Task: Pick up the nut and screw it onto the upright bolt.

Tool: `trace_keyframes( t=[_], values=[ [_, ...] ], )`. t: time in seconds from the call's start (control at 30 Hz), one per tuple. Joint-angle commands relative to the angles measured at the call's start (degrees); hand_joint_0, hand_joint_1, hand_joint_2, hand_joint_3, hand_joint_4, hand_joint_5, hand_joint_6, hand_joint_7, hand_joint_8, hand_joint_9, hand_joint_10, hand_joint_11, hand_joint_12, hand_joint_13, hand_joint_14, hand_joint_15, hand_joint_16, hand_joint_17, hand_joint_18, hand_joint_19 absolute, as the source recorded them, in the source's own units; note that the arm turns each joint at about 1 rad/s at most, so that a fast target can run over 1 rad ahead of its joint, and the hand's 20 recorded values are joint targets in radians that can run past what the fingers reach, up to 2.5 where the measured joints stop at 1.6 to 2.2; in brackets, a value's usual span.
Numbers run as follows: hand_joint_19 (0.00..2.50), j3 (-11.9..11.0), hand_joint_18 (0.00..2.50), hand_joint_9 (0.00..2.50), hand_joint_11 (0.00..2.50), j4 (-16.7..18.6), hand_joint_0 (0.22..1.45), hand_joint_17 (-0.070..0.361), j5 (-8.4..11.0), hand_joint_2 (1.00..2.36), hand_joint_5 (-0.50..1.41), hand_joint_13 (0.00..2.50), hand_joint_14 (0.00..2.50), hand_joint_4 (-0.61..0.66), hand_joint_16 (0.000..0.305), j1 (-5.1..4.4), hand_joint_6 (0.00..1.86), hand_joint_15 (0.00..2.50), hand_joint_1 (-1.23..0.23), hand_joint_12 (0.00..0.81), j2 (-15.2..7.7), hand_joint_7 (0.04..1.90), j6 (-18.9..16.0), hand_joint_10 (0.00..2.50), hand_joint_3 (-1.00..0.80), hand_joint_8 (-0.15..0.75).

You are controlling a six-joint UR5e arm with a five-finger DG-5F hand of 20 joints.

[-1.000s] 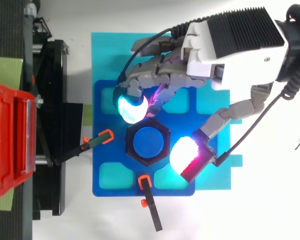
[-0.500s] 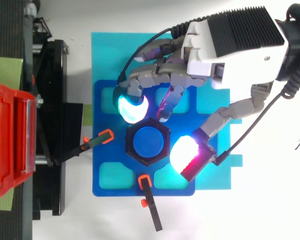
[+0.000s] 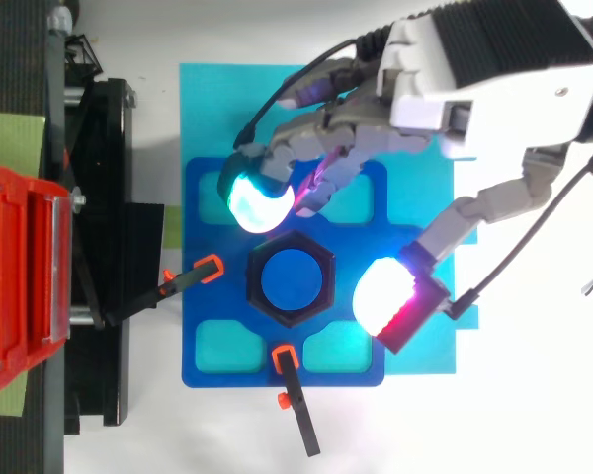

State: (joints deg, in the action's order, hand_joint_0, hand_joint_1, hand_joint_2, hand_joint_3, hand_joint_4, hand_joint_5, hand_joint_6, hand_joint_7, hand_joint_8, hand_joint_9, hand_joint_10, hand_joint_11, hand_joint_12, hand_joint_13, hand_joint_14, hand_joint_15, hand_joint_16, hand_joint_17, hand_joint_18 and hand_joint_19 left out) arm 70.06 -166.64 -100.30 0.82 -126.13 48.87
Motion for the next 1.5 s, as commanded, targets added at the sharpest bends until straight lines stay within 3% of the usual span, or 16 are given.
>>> trace_keyframes(
  t=[0.0,0.23,0.4,0.53,0.73,0.87,1.03,1.07,1.2,1.23,1.27,1.3,1.37,1.47],
  values=[
    [0.1,0.0,0.37,0.85,0.02,-1.8,0.41,0.128,-0.08,1.0,-0.19,0.61,0.0,0.16,0.057,0.94,0.5,0.04,-0.69,0.38,2.0,0.66,0.1,0.0,-0.5,0.274],
    [0.1,0.0,0.35,0.83,0.02,-3.3,0.41,0.13,0.1,1.0,-0.19,0.58,0.0,0.16,0.058,2.26,0.5,0.03,-0.69,0.385,5.2,0.67,0.2,0.0,-0.5,0.276],
    [0.11,0.0,0.34,0.82,0.02,-7.8,0.42,0.129,0.63,1.0,-0.19,0.57,0.0,0.17,0.057,2.79,0.5,0.04,-0.68,0.385,7.5,0.67,0.0,0.0,-0.5,0.279],
    [0.11,0.1,0.33,0.82,0.02,-10.1,0.43,0.127,2.38,1.0,-0.19,0.57,0.0,0.17,0.056,2.7,0.5,0.04,-0.67,0.382,9.4,0.68,-0.1,0.0,-0.5,0.275],
    [0.12,0.0,0.32,0.81,0.02,-14.3,0.44,0.125,7.31,1.0,-0.19,0.55,0.0,0.17,0.056,2.0,0.5,0.04,-0.66,0.379,11.5,0.68,-4.3,0.0,-0.5,0.277],
    [0.12,0.0,0.31,0.81,0.02,-18.6,0.44,0.124,7.22,1.0,-0.19,0.53,0.0,0.17,0.055,1.73,0.5,0.03,-0.66,0.379,12.0,0.68,-8.6,0.0,-0.5,0.274],
    [0.12,0.1,0.28,0.8,0.02,-22.5,0.45,0.123,6.43,1.0,-0.19,0.53,0.0,0.17,0.055,1.2,0.5,0.03,-0.64,0.377,12.9,0.68,-11.3,0.0,-0.5,0.269],
    [0.12,0.6,0.28,0.8,0.02,-22.9,0.45,0.123,5.81,1.0,-0.19,0.53,0.0,0.17,0.055,1.03,0.5,0.03,-0.64,0.377,13.5,0.68,-11.8,0.0,-0.5,0.272],
    [0.12,8.0,0.28,0.8,0.02,-20.0,0.45,0.122,6.16,1.0,-0.19,0.52,0.0,0.17,0.054,0.33,0.5,0.03,-0.64,0.375,17.8,0.68,-14.4,0.0,-0.5,0.269],
    [0.12,8.0,0.28,0.8,0.02,-20.0,0.45,0.121,6.16,1.0,-0.19,0.52,0.0,0.17,0.054,0.33,0.5,0.03,-0.64,0.374,17.8,0.68,-14.4,0.0,-0.5,0.268],
    [0.12,10.6,0.28,0.8,0.02,-16.9,0.46,0.121,7.04,1.0,-0.19,0.52,0.0,0.17,0.054,-0.11,0.5,0.03,-0.64,0.374,19.5,0.68,-16.2,0.0,-0.5,0.27],
    [0.12,15.5,0.28,0.8,0.02,-9.7,0.46,0.121,9.94,1.0,-0.19,0.52,0.0,0.17,0.054,-0.82,0.5,0.03,-0.64,0.373,22.2,0.69,-22.1,0.0,-0.5,0.269],
    [0.11,17.0,0.27,0.83,0.04,-9.7,0.46,0.12,11.17,1.0,-0.18,0.52,0.0,0.17,0.054,-0.9,0.5,0.03,-0.64,0.372,22.8,0.69,-25.3,0.0,-0.5,0.27],
    [0.13,17.3,0.27,0.85,0.05,-10.2,0.46,0.118,12.32,1.0,-0.18,0.54,0.0,0.17,0.053,-1.17,0.5,0.03,-0.59,0.36,22.8,0.7,-28.0,0.0,-0.5,0.266]
  ],
)
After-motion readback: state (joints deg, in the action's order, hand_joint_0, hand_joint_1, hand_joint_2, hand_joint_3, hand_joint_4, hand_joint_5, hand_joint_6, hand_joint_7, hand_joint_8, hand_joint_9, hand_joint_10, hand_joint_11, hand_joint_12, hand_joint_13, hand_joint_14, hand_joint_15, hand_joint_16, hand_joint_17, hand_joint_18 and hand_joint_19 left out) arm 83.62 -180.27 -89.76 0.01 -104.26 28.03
